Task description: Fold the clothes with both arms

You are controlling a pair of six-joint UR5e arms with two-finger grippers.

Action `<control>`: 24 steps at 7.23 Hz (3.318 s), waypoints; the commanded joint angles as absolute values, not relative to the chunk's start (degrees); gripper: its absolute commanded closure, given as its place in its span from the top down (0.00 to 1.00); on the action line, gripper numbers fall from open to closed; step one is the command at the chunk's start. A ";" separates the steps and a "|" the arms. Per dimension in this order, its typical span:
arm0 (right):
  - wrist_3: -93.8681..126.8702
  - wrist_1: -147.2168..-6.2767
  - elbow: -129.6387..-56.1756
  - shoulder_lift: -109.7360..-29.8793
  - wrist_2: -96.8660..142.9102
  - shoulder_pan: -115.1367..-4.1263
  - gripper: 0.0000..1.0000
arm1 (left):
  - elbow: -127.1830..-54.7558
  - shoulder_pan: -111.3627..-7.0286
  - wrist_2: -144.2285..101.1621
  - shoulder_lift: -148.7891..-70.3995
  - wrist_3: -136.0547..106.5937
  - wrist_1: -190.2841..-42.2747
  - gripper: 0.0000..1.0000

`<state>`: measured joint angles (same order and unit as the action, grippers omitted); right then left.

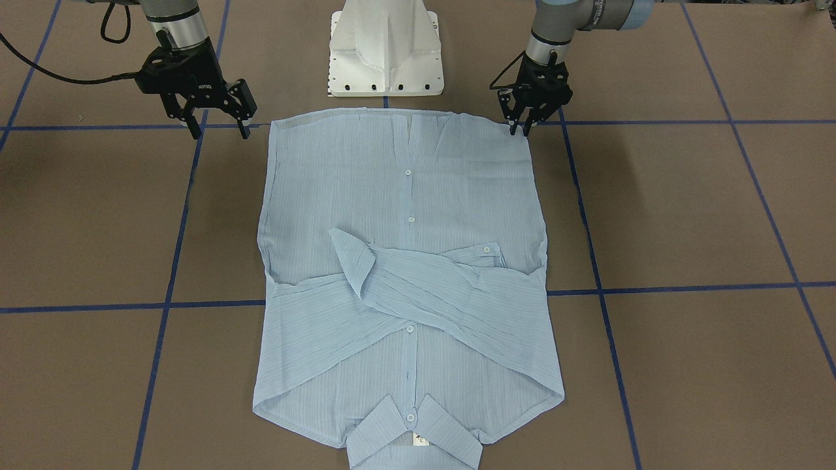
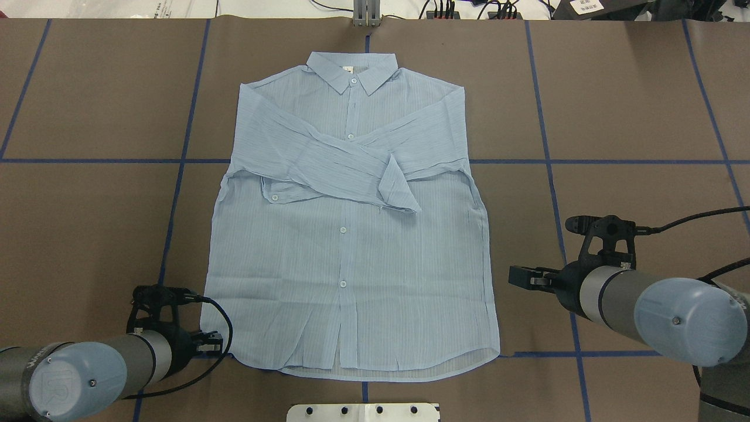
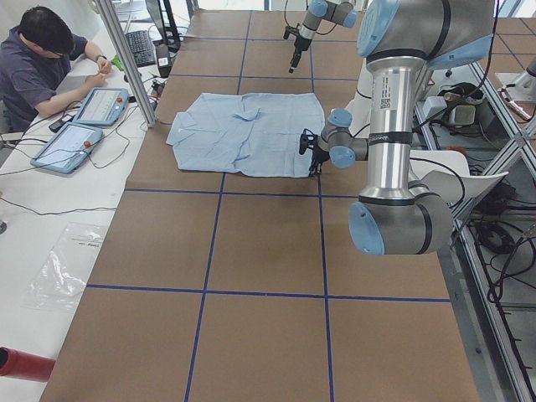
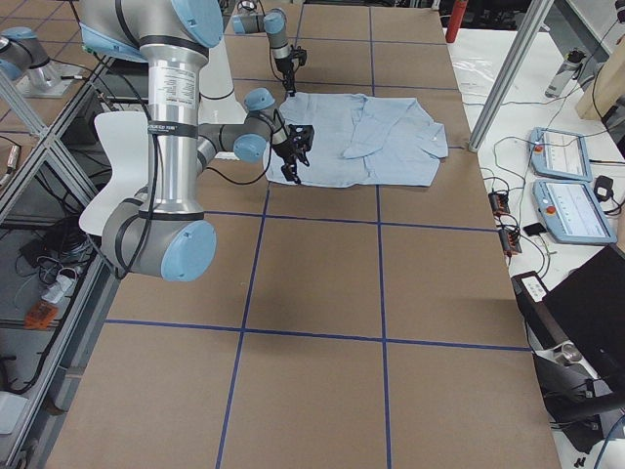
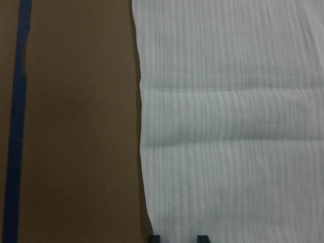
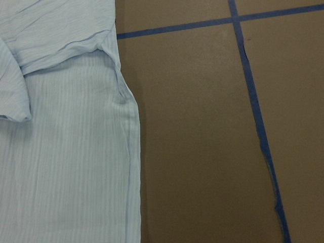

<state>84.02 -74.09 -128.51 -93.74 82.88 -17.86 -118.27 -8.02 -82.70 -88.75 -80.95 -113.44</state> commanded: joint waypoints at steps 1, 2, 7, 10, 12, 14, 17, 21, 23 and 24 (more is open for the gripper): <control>84.02 -74.09 -128.41 -93.69 82.88 -17.84 1.00 | -118.56 -8.09 -82.79 -88.59 -80.95 -113.29 0.38; 84.02 -74.09 -128.41 -93.60 82.88 -17.75 1.00 | -118.48 -8.09 -82.79 -88.51 -80.95 -113.29 0.44; 84.02 -74.09 -128.41 -93.69 82.79 -17.67 1.00 | -118.56 -7.91 -82.79 -88.86 -81.03 -112.59 0.02; 84.20 -74.00 -128.41 -93.78 81.66 -16.53 1.00 | -118.65 -7.91 -82.79 -89.38 -81.04 -112.76 0.00; 91.02 -74.00 -128.41 -93.78 75.90 -10.85 0.99 | -118.74 -7.91 -82.97 -90.96 -81.12 -112.85 0.00; 94.83 -74.26 -128.32 -93.78 67.11 -3.73 0.98 | -119.00 -7.91 -82.71 -91.14 -81.04 -113.20 0.00; 95.54 -74.36 -122.80 -91.42 64.86 -1.41 0.69 | -119.09 -7.91 -82.09 -90.97 -80.95 -113.29 0.00; 96.84 -74.53 -121.91 -91.14 62.58 3.33 0.63 | -119.35 -7.82 -79.98 -91.05 -80.95 -113.29 0.00; 96.94 -74.71 -120.86 -91.14 62.32 4.13 0.58 | -119.62 -7.82 -79.98 -91.05 -80.95 -113.29 0.00; 96.94 -74.71 -120.68 -91.14 62.31 4.30 0.55 | -119.62 -7.82 -79.98 -91.14 -80.95 -113.29 0.00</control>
<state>96.89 -74.66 -121.08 -91.15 62.40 3.92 -119.56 -7.82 -79.99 -91.07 -80.95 -113.29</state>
